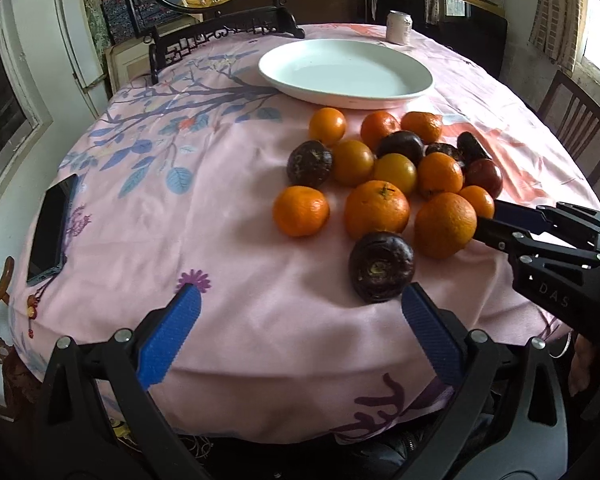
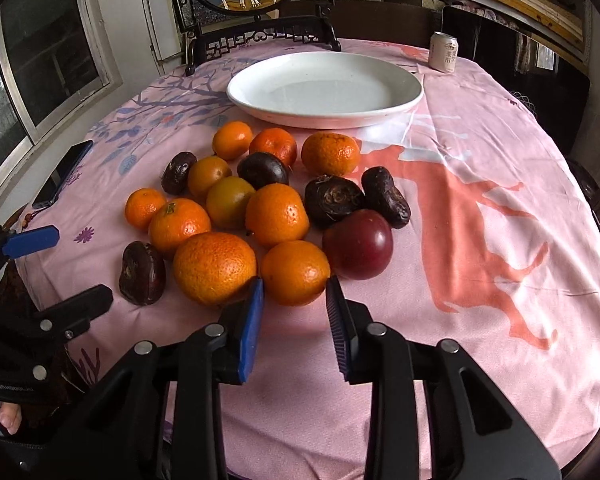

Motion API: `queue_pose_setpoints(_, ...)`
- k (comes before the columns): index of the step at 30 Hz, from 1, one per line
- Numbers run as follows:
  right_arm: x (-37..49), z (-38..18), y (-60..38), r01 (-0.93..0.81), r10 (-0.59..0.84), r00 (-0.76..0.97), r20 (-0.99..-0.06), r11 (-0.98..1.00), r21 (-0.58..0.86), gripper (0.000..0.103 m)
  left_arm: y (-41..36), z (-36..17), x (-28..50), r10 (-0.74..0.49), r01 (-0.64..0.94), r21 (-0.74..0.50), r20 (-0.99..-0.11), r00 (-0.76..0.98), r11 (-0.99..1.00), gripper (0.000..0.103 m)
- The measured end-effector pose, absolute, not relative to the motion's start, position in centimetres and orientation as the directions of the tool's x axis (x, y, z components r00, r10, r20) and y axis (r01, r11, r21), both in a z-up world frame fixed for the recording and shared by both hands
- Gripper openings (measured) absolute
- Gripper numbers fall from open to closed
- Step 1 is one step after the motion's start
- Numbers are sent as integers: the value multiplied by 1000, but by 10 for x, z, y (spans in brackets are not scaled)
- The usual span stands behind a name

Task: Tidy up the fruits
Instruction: 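Grasp a dark purple fruit with the left gripper while the right gripper grasps an orange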

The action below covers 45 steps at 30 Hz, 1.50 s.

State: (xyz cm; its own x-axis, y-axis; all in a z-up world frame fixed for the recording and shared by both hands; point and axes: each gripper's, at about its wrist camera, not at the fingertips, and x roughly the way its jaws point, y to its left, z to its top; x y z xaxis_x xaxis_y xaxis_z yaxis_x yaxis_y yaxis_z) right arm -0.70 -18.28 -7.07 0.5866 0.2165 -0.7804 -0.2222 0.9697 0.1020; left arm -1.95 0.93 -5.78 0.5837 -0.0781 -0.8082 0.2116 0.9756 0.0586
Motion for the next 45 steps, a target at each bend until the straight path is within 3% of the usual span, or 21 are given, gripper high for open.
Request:
queue_pose_setpoints(16, 20, -74, -183, -242, 216, 621, -753, 967, 78, 33, -19, -81, -1, -102, 208, 16, -833, 544, 978, 100)
queue_pose_setpoints(17, 14, -71, -185, -245, 229, 620, -751, 965, 92, 33, -18, -80, 0, -103, 206, 15, -829, 550, 978, 98)
queue_pose_setpoints(19, -2, -62, -192, -251, 238, 627, -742, 963, 98, 32, -19, -80, 2, -116, 211, 3, -828, 549, 977, 76)
queue_pose_setpoints(20, -11, -58, -196, -249, 237, 632, -738, 964, 96, 30, -19, -81, 4, -112, 209, 5, -831, 544, 978, 71)
queue_pose_setpoints(21, -19, -54, -201, -248, 236, 634, -736, 964, 96, 24, -19, -81, 5, -112, 209, 7, -827, 551, 978, 71)
queue_pose_setpoints(22, -26, -52, -205, -245, 233, 631, -740, 965, 95, 12, -19, -82, 6, -113, 210, 6, -827, 551, 978, 71)
queue_pose_setpoints(23, -32, -51, -210, -241, 236, 625, -744, 965, 104, 12, -20, -81, 6, -113, 210, 7, -825, 554, 978, 70)
queue_pose_setpoints(25, -38, -53, -218, -228, 230, 611, -758, 967, 110, 13, -22, -81, 5, -123, 221, 4, -819, 560, 975, 57)
queue_pose_setpoints(27, -41, -53, -223, -213, 222, 618, -754, 971, 111, 13, -25, -81, 5, -132, 231, 3, -815, 564, 973, 51)
queue_pose_setpoints(28, -40, -54, -225, -208, 223, 622, -750, 971, 117, 13, -26, -81, 6, -134, 234, 3, -815, 564, 972, 49)
queue_pose_setpoints(29, -39, -55, -226, -204, 221, 625, -749, 972, 117, 23, -26, -81, 6, -136, 236, 2, -813, 566, 972, 49)
queue_pose_setpoints(30, -37, -55, -227, -199, 218, 627, -747, 973, 117, 33, -26, -82, 5, -138, 238, 1, -811, 568, 971, 49)
queue_pose_setpoints(31, -34, -57, -228, -193, 218, 628, -747, 974, 121, 52, -26, -82, 5, -143, 239, -2, -808, 571, 971, 49)
queue_pose_setpoints(35, -21, -65, -226, -217, 303, 584, -753, 952, 215, 56, -21, -82, 2, -163, 242, -23, -799, 579, 970, 44)
queue_pose_setpoints(36, -19, -66, -223, -227, 321, 570, -756, 946, 231, 56, -19, -82, 1, -166, 241, -27, -798, 580, 970, 40)
queue_pose_setpoints(40, -16, -71, -203, -267, 340, 539, -771, 937, 227, 55, -13, -81, -2, -204, 254, -63, -790, 578, 965, 39)
queue_pose_setpoints(42, -14, -76, -194, -286, 367, 508, -779, 925, 250, 33, -12, -80, -3, -212, 261, -67, -787, 580, 963, 39)
queue_pose_setpoints(45, -18, -73, -187, -280, 326, 538, -777, 939, 200, 34, -8, -77, -5, -223, 263, -80, -784, 579, 962, 39)
